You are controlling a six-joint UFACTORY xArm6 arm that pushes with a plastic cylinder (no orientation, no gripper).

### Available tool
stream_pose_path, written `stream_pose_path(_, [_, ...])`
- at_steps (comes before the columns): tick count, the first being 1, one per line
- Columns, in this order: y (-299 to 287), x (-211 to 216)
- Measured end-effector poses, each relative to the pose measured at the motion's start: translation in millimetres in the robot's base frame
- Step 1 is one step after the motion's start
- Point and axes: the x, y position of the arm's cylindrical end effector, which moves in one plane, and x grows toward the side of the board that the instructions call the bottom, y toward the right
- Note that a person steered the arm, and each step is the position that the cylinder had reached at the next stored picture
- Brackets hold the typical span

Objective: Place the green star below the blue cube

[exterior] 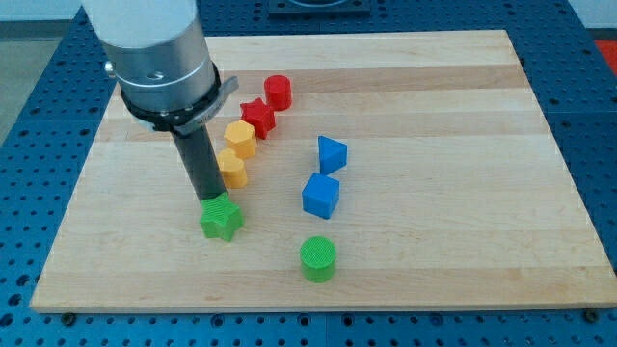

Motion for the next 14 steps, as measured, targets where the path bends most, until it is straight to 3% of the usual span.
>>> stream_pose_path(3, [-76, -4])
stream_pose_path(4, [-87, 26])
stream_pose_path(6, [-87, 36])
stream_pose_path(12, [34, 29])
stream_pose_path(14, [44, 29])
